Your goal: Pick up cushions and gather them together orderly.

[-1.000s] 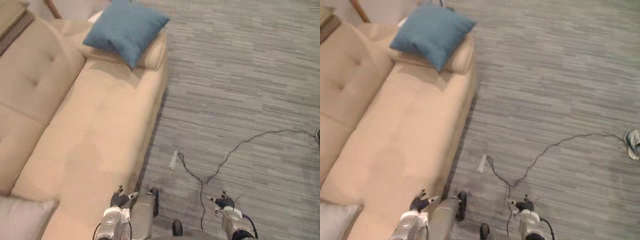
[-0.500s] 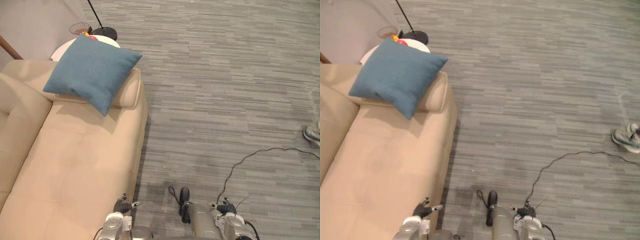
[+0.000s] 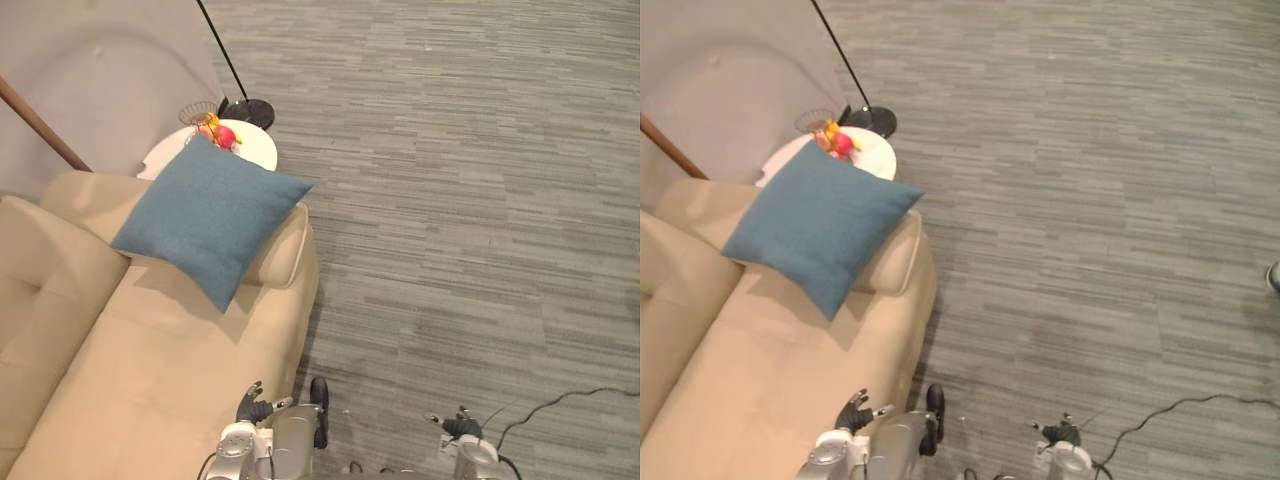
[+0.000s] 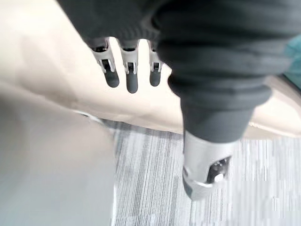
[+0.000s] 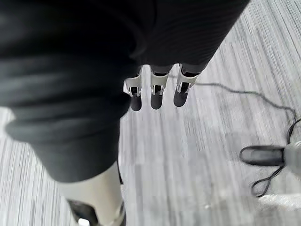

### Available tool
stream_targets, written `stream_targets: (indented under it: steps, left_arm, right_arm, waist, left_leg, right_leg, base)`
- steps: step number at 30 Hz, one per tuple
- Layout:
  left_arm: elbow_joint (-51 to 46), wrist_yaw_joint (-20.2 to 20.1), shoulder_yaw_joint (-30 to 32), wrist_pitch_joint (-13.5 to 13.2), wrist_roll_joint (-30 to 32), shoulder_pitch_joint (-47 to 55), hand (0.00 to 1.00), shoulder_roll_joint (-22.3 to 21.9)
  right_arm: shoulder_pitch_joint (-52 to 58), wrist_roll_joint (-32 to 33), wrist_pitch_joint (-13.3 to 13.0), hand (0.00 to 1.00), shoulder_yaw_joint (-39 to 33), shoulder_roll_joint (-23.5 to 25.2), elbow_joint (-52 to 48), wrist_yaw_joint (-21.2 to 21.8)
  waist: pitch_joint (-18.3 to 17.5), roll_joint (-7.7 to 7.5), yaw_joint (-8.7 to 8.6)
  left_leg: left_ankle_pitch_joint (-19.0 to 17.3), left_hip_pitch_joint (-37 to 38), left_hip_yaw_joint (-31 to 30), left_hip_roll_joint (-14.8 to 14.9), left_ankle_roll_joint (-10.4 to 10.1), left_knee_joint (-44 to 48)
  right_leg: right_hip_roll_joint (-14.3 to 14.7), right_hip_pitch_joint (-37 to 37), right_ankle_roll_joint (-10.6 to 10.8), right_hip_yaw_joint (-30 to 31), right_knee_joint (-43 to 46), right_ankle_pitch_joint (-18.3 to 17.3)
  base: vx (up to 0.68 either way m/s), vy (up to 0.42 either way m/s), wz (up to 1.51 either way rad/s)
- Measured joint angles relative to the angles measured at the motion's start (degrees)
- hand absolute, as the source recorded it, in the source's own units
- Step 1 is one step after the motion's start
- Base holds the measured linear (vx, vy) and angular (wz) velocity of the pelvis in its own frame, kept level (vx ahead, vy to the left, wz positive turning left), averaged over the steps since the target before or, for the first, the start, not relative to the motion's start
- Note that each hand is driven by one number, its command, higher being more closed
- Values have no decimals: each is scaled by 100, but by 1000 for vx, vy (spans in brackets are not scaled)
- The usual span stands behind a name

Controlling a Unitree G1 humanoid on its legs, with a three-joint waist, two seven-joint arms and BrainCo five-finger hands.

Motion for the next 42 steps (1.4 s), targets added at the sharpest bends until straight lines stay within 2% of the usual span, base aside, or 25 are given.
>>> stream_targets:
  steps: [1, 2, 3, 5, 6, 8, 9, 10, 12, 13, 14, 15, 17, 20, 22, 24, 26, 29, 30, 34, 36, 37, 39, 41, 42]
  left_arm:
    - [13, -21, 0, -2, -6, 7, 0, 18]
    - [53, -37, -7, 2, -8, 3, 0, 70]
    - [112, -35, -23, 33, -8, 1, 0, 84]
    - [215, -33, -142, 105, -6, 18, 0, 181]
    - [211, -29, -234, 108, -6, 44, 0, 241]
    - [195, -19, -247, 109, -9, 45, 0, 276]
    - [174, -7, -242, 110, -10, 38, 0, 273]
    - [130, 9, -249, 109, -14, 23, 0, 236]
    - [119, 51, -248, 105, -16, 17, 0, 204]
    - [125, 97, -248, 99, -19, 38, 0, 201]
    - [135, 101, -248, 95, -19, 52, 0, 207]
    - [146, 101, -249, 91, -19, 85, 0, 273]
    - [269, 104, -205, 90, -22, 65, 0, 87]
    - [269, 92, -188, 83, -22, 75, 0, -183]
    - [231, 90, -267, 87, -17, 14, 0, -164]
    - [201, 92, -473, 85, -3, -25, 0, -121]
    - [203, 74, -710, 86, 4, -24, 0, -121]
    - [212, 41, -945, 88, 18, -80, 0, -106]
    - [214, 42, -964, 89, 18, -95, 0, -69]
    - [214, 38, -952, 91, 14, -72, 0, 89]
    - [218, 38, -930, 91, 10, -40, 0, 108]
    - [223, 34, -904, 90, 10, -20, 0, 108]
    - [212, 36, -905, 85, 6, 8, 0, 178]
    - [214, 47, -850, 85, 7, 82, 0, 283]
    - [227, 51, -724, 89, 6, 98, 0, 344]
  right_arm:
    - [0, -5, 0, 0, -1, -11, 8, 7]
    - [2, -5, -1, 0, 8, -6, 11, 26]
    - [10, -8, 0, 0, 46, -5, 22, 49]
    - [49, -12, 1, 0, 151, -18, 18, 80]
    - [103, -14, 8, 0, 152, -26, 29, 81]
    - [112, -15, 7, 0, 152, -31, 32, 80]
    - [101, -15, 7, 0, 152, -38, 32, 80]
    - [13, -14, 7, 0, 154, -76, 31, 80]
    - [-8, -13, 7, 0, 159, -96, 25, 81]
    - [3, -11, 7, 0, 163, -93, 25, 79]
    - [36, -10, 7, 0, 163, -89, 24, 78]
    - [196, -7, 7, 0, 162, -54, 25, 77]
    - [227, -5, 17, 0, 161, -190, 93, 81]
    - [277, 6, 17, 0, 98, -280, 77, 77]
    - [270, 12, 17, 0, 99, -287, 81, 65]
    - [272, 23, -9, 0, 97, -256, 32, 58]
    - [265, 26, -28, 0, -10, -293, -50, 48]
    - [297, 39, -65, 0, -136, -314, -47, 52]
    - [307, 43, -62, 0, -127, -279, -41, 57]
    - [273, 62, -63, 0, -117, -124, -39, 68]
    - [237, 58, -65, 0, -114, -144, -43, 67]
    - [243, 48, -62, 0, -108, -152, -41, 69]
    - [281, 37, -61, 0, -100, -64, -43, 76]
    - [364, 49, -61, 0, -62, 72, -33, 106]
    - [369, 58, -61, 0, 9, 108, -33, 119]
  waist:
    - [-4, -32, 5]
    - [-15, -82, -8]
    - [-17, -104, -44]
    - [-32, -130, -108]
    - [-35, -139, -130]
    - [-35, -127, -148]
    - [-23, -106, -152]
    - [0, 24, -204]
    - [19, 107, -253]
    - [10, 92, -340]
    - [-11, 37, -366]
    - [-81, -148, -394]
    - [-102, 162, -354]
    - [-149, 276, -469]
    - [-122, 260, -426]
    - [-103, 209, -423]
    - [-121, 212, -428]
    - [-160, 272, -503]
    - [-163, 277, -486]
    - [-172, 95, -380]
    - [-166, 51, -383]
    - [-158, 37, -399]
    - [-145, -97, -432]
    - [-214, -186, -464]
    - [-228, -247, -482]
  left_leg:
    - [-227, 110, 59, 2, -2, 120]
    - [-499, 379, 67, -37, -13, 181]
    - [-624, 660, 37, -58, -44, 158]
    - [-694, 1199, -111, -117, -42, -54]
    - [-692, 1578, -164, -118, -43, -306]
    - [-693, 1897, -290, -50, -45, -479]
    - [-695, 1966, -331, -9, -49, -509]
    - [-740, 2104, -526, 169, -126, -556]
    - [-814, 2209, -714, 317, -252, -552]
    - [-926, 2314, -970, 394, -442, -524]
    - [-990, 2368, -1092, 389, -548, -506]
    - [-1162, 2410, -1292, 309, -765, -434]
    - [-1358, 2372, -1631, 648, -927, -223]
    - [-1110, 1719, -1990, 942, -1200, 618]
    - [-751, 1373, -1564, 1199, -1182, 1021]
    - [-511, 1330, -611, 1523, -857, 870]
    - [-446, 1340, 204, 1632, -759, 527]
    - [-244, 1335, 1579, 1590, -850, -63]
    - [-244, 1308, 1666, 1545, -852, -159]
    - [-244, 1408, 1310, 1153, -852, -547]
    - [-250, 1516, 1263, 967, -842, -685]
    - [-290, 1642, 1153, 832, -773, -814]
    - [-316, 1857, 886, 597, -710, -970]
    - [-319, 1847, 644, 566, -686, -1036]
    - [-324, 1838, 463, 566, -680, -1070]
  right_leg:
    - [-80, -206, 310, 98, 704, -89]
    - [-227, -701, 932, 235, 2055, 42]
    - [-350, -1101, 1302, 250, 3182, 105]
    - [-612, -1539, 1065, -161, 4280, -62]
    - [-754, -1689, 746, -520, 4227, -221]
    - [-783, -1946, 385, -888, 3477, -413]
    - [-762, -2050, 336, -932, 3194, -439]
    - [-613, -2334, 294, -854, 2290, -375]
    - [-355, -2498, 301, -369, 1530, -72]
    - [-158, -2564, 365, 520, 715, 473]
    - [-143, -2545, 447, 831, 415, 771]
    - [-206, -2532, 473, 1146, 192, 1331]
    - [4, -2591, 290, 790, 805, 1149]
    - [23, -2500, -19, 11, 1060, 629]
    - [27, -2230, -148, -422, 895, 561]
    - [-6, -1835, -215, -931, 518, 580]
    - [-139, -1726, -221, -1300, 346, 591]
    - [-395, -1608, -70, -1931, 140, 684]
    - [-420, -1532, -18, -2121, 58, 727]
    - [-683, -1357, 42, -2286, 37, 799]
    - [-918, -1379, 59, -2291, 331, 788]
    - [-1167, -1482, 85, -2260, 885, 769]
    - [-1531, -1788, 44, -1751, 1941, 785]
    - [-1366, -1947, 52, -1027, 2082, 510]
    - [-1042, -1959, 37, -616, 1869, 323]
  base:
    - [484, 171, -14]
    - [490, 141, -13]
    - [498, 129, -3]
    - [494, 64, 26]
    - [479, 19, 39]
    - [422, -66, 37]
    - [513, -205, 52]
    - [353, -171, 45]
    - [346, -247, 61]
    - [429, -367, 85]
    - [377, -365, 111]
    - [303, -393, 86]
    - [314, -456, 82]
    - [220, -379, 108]
    - [134, -321, 119]
    - [92, -236, 109]
    - [38, -91, 108]
    - [30, 29, 125]
    - [54, 109, 111]
    - [54, 172, 51]
    - [19, 175, 30]
    - [-16, 175, 47]
    - [-22, 147, 69]
    - [12, -38, 67]
    - [35, -111, 75]
